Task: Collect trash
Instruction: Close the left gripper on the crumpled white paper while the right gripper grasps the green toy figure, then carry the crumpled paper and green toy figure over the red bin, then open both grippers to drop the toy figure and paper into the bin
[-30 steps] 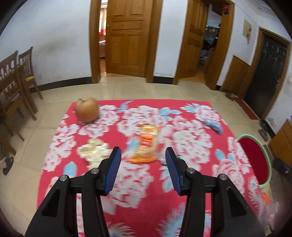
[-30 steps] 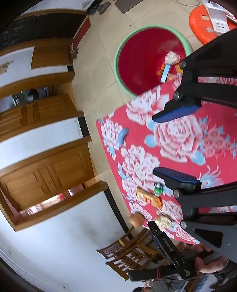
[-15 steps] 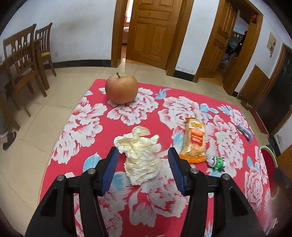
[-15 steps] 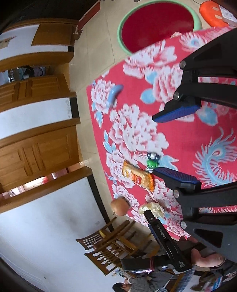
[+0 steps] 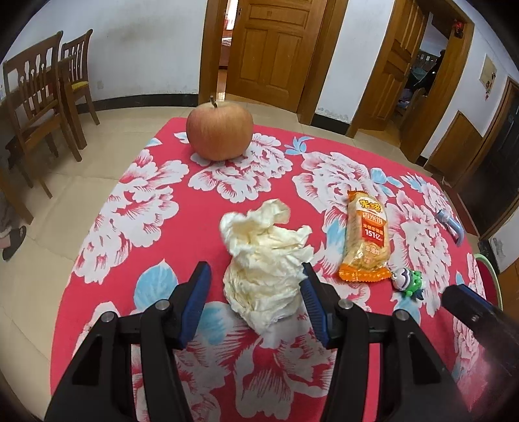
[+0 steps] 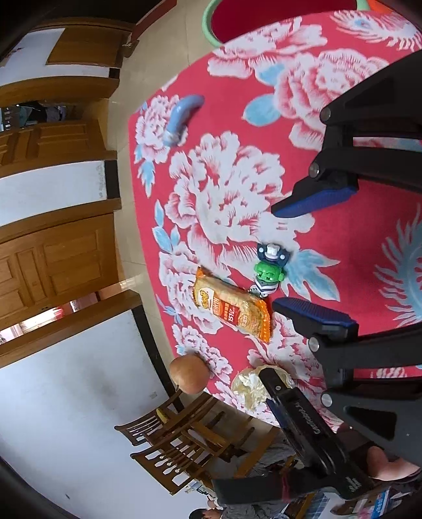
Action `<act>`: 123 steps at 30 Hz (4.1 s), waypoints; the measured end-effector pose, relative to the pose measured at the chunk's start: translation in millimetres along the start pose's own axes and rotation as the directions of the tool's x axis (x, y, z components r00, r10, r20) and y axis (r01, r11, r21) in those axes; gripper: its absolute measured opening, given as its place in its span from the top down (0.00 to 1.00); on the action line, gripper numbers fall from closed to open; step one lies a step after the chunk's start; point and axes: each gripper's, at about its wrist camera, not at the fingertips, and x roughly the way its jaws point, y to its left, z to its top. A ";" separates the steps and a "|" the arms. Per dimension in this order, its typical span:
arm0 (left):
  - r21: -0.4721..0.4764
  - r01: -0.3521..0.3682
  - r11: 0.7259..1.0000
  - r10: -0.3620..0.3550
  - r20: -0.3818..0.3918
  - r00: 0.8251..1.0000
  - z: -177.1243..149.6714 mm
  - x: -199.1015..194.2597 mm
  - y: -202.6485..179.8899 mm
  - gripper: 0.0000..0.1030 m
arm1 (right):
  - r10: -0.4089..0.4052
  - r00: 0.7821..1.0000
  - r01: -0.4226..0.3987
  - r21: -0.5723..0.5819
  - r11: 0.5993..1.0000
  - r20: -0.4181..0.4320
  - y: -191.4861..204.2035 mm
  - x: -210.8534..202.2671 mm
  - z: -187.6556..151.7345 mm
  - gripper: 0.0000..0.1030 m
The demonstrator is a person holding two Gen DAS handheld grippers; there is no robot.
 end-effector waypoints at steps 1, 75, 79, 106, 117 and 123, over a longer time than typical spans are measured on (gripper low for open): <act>0.004 0.001 1.000 -0.001 0.000 1.000 -0.4 0.9 -0.2 0.46 | -0.001 1.000 0.001 0.000 1.000 -0.007 1.5 5.1 0.7 0.47; 0.096 0.119 0.988 -0.128 0.105 0.986 -8.1 -55.6 -37.8 0.75 | -0.214 0.964 0.187 0.172 0.967 0.157 -111.7 -122.7 -41.5 0.55; 0.114 0.149 0.982 -0.161 0.106 0.981 -10.9 -64.9 -52.1 0.75 | -0.241 0.957 0.207 0.200 0.958 0.164 -127.1 -131.9 -45.3 0.55; 0.270 0.270 0.924 -0.284 0.013 0.959 -33.8 -72.9 -187.0 0.75 | -0.315 0.935 0.236 0.378 0.895 0.161 -230.8 -152.5 -63.5 0.54; 0.337 0.309 0.889 -0.315 -0.040 0.948 -41.4 -62.1 -240.4 0.75 | -0.318 0.940 0.240 0.421 0.875 0.124 -260.0 -142.1 -65.3 0.53; 0.360 0.322 0.876 -0.320 -0.067 0.945 -45.8 -55.3 -260.7 0.75 | -0.318 0.938 0.236 0.417 0.878 0.137 -265.2 -146.5 -66.1 0.51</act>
